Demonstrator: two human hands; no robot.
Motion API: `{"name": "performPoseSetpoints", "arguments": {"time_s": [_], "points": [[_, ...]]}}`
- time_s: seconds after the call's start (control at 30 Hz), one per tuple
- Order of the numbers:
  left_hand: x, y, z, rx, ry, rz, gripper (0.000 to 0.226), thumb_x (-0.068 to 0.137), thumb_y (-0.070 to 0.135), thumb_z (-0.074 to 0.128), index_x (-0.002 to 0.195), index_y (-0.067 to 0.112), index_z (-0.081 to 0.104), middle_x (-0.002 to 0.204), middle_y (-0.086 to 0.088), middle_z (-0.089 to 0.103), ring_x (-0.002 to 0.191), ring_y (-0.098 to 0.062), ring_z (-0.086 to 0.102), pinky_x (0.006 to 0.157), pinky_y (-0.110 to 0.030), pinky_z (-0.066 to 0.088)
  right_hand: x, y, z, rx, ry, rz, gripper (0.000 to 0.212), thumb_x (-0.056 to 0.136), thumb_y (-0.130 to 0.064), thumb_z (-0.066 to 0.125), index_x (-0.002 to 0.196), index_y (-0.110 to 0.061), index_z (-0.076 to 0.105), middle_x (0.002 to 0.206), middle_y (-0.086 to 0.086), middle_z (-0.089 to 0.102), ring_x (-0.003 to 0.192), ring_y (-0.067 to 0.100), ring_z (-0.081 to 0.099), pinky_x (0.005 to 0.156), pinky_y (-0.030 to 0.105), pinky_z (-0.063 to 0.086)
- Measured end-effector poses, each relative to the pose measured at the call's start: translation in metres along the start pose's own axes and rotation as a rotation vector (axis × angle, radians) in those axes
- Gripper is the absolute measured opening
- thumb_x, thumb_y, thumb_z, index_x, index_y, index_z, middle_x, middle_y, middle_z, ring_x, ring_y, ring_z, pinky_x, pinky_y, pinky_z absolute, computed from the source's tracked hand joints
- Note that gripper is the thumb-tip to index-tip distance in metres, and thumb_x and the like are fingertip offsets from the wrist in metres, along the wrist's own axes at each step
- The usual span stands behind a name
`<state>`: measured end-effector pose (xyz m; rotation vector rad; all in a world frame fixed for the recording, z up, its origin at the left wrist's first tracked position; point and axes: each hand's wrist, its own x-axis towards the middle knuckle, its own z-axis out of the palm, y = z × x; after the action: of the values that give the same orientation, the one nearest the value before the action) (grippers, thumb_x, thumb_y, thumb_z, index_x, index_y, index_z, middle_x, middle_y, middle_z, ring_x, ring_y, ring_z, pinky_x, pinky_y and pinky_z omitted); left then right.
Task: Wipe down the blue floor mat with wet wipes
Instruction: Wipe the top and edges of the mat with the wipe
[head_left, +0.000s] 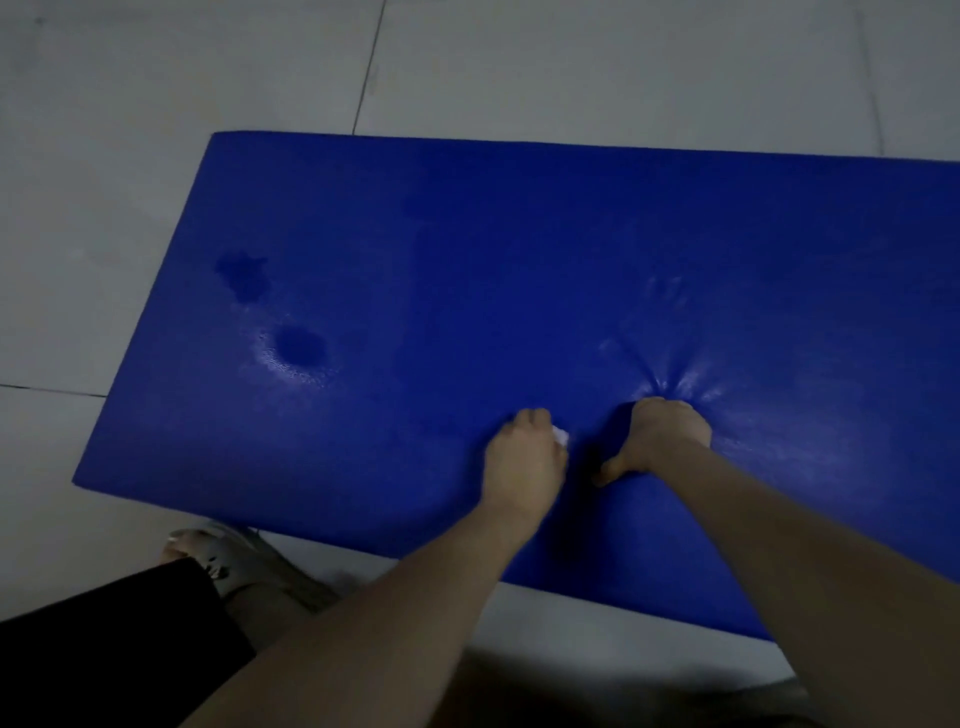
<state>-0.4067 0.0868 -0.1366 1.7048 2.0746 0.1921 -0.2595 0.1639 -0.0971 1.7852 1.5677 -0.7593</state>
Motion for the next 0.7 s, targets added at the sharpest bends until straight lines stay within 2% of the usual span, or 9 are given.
{"name": "performPoseSetpoints", "arguments": {"time_s": [0.1,0.13,0.2,0.27,0.37,0.5,0.57,0.7], "points": [[-0.013,0.029,0.018,0.018,-0.125,0.174,0.022,0.098,0.030,0.060,0.105,0.010,0.059,0.104,-0.010,0.062,0.087,-0.026,0.062,0.069,-0.039,0.051,0.006,0.002,0.006,0.013,0.057,0.027,0.070,0.075,-0.045,0.082,0.127,-0.009,0.052,0.122,0.007,0.058,0.115,0.024,0.057,0.073,0.031,0.045],[-0.014,0.029,0.020,0.043,-0.124,0.219,0.023,0.096,0.031,0.064,0.104,0.010,0.060,0.103,-0.009,0.063,0.085,-0.025,0.061,0.068,-0.037,0.050,0.008,0.002,0.007,0.008,0.069,0.027,0.062,0.079,-0.039,0.078,0.128,-0.010,0.052,0.121,0.007,0.059,0.114,0.024,0.057,0.073,0.030,0.045],[-0.013,0.018,0.017,0.093,-0.086,0.282,0.022,0.089,0.030,0.072,0.096,0.012,0.061,0.093,-0.007,0.064,0.078,-0.023,0.062,0.065,-0.035,0.050,0.007,0.002,0.007,0.000,0.046,0.026,0.070,0.069,-0.050,0.085,0.120,-0.013,0.055,0.116,0.005,0.059,0.110,0.022,0.058,0.070,0.030,0.046],[-0.008,-0.001,0.006,0.126,-0.014,0.303,0.017,0.083,0.024,0.074,0.081,0.015,0.060,0.077,-0.004,0.061,0.065,-0.022,0.060,0.057,-0.032,0.049,0.003,0.000,0.003,-0.008,-0.005,0.014,0.091,0.045,-0.068,0.091,0.111,-0.017,0.053,0.112,0.001,0.059,0.109,0.022,0.058,0.068,0.031,0.047],[0.002,-0.041,-0.013,0.112,0.033,0.168,0.017,0.082,0.019,0.070,0.074,0.014,0.057,0.072,-0.005,0.059,0.060,-0.026,0.059,0.052,-0.033,0.046,0.001,0.000,-0.001,-0.019,-0.043,-0.006,0.096,0.037,-0.075,0.090,0.104,-0.020,0.048,0.111,-0.002,0.058,0.114,0.022,0.055,0.071,0.032,0.049],[0.007,-0.117,-0.045,0.120,0.071,-0.119,0.018,0.096,0.027,0.055,0.086,0.012,0.057,0.090,-0.008,0.063,0.078,-0.027,0.061,0.067,-0.039,0.049,-0.003,0.001,-0.004,-0.004,-0.032,-0.017,0.093,0.041,-0.073,0.090,0.102,-0.019,0.045,0.106,-0.002,0.053,0.114,0.022,0.055,0.072,0.033,0.048],[0.003,-0.143,-0.057,0.095,0.129,-0.204,0.020,0.099,0.029,0.054,0.089,0.012,0.056,0.093,-0.006,0.063,0.079,-0.026,0.060,0.068,-0.038,0.049,-0.005,0.001,-0.004,0.001,-0.020,-0.020,0.093,0.041,-0.073,0.090,0.103,-0.019,0.047,0.105,-0.002,0.053,0.112,0.022,0.055,0.072,0.033,0.048],[-0.001,-0.134,-0.051,0.077,0.201,-0.261,0.022,0.104,0.029,0.050,0.087,0.015,0.048,0.091,-0.005,0.061,0.074,-0.017,0.052,0.064,-0.032,0.042,-0.004,0.001,-0.003,-0.002,-0.012,-0.026,0.093,0.039,-0.075,0.089,0.103,-0.019,0.050,0.107,-0.001,0.057,0.102,0.020,0.055,0.069,0.033,0.049]]}}
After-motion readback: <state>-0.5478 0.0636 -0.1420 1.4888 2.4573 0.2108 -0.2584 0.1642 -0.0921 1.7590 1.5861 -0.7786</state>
